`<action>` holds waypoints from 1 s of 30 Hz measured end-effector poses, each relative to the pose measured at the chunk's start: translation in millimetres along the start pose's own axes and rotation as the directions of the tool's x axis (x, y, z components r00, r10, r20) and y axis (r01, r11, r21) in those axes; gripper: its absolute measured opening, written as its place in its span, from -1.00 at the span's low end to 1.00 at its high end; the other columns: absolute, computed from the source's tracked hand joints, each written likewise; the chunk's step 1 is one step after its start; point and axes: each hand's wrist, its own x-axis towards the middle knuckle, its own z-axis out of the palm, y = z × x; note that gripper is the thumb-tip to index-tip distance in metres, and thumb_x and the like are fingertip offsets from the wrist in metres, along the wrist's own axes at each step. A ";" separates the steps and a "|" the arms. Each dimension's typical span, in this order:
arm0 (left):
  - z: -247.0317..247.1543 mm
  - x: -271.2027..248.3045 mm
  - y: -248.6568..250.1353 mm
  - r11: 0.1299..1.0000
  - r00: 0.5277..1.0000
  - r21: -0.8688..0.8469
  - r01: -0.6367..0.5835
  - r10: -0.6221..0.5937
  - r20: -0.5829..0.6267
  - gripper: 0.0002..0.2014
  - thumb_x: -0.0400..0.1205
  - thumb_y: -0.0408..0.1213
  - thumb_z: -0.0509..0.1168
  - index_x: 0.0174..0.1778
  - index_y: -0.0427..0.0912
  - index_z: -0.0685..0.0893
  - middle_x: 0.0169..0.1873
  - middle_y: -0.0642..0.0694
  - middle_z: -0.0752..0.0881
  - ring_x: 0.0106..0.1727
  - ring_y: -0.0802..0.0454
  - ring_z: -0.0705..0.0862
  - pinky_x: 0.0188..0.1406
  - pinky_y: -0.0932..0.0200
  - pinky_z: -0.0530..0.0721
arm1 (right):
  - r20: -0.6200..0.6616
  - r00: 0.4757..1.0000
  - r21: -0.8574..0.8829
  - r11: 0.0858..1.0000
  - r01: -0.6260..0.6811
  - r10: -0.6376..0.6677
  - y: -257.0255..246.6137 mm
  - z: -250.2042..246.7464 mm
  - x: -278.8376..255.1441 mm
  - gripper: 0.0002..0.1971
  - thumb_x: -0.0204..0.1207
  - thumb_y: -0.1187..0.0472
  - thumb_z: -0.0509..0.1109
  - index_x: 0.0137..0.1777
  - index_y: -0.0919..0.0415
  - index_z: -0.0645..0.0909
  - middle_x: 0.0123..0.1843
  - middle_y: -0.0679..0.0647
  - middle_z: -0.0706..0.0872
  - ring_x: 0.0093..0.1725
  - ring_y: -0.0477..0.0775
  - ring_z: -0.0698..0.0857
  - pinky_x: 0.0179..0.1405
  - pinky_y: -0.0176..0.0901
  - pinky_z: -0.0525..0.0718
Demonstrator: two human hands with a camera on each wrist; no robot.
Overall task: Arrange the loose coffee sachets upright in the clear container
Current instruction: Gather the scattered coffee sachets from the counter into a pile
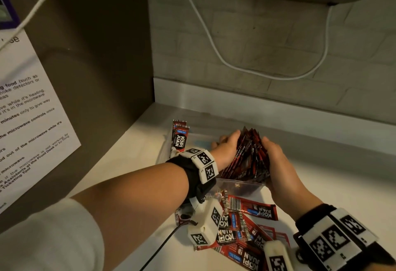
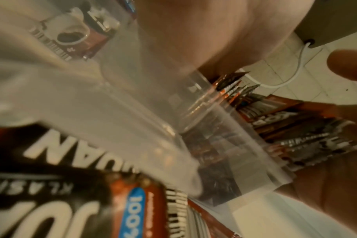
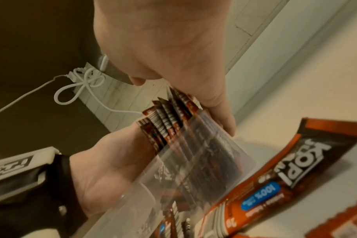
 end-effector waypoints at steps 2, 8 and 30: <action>1.5 0.1 1.5 0.997 0.999 0.064 0.038 -0.038 0.002 -0.37 0.75 0.17 -0.14 0.70 -0.09 0.11 0.69 -0.20 0.10 0.70 -0.17 0.04 0.67 -0.11 -0.04 | 0.003 1.000 0.002 1.000 0.001 -0.001 1.2 -0.8 2.1 -0.12 0.13 -0.46 0.32 0.42 0.01 0.48 0.26 0.09 0.72 0.25 0.12 0.70 0.32 0.21 0.59; -10.1 -0.5 6.8 0.983 0.976 0.146 0.109 -0.134 0.170 -0.48 0.79 0.08 -0.11 0.58 -0.11 0.35 0.51 -0.29 0.45 0.49 -0.33 0.46 0.40 -0.25 0.51 | 0.000 1.000 0.007 1.000 -0.001 0.001 2.4 -1.9 3.0 -0.18 0.19 -0.42 0.32 0.41 0.02 0.48 0.26 0.09 0.71 0.25 0.13 0.69 0.34 0.21 0.58; 12.5 7.8 6.1 0.898 0.988 -0.413 0.151 -0.141 0.055 -0.49 0.58 -0.02 0.08 0.25 -0.27 0.69 0.18 -0.36 0.73 0.21 -0.29 0.70 0.33 -0.23 0.61 | 0.042 0.996 0.137 0.988 0.072 -0.079 4.9 -0.3 -4.5 -0.29 0.41 -0.28 0.34 0.50 0.03 0.39 0.34 0.07 0.66 0.31 0.06 0.66 0.39 0.16 0.54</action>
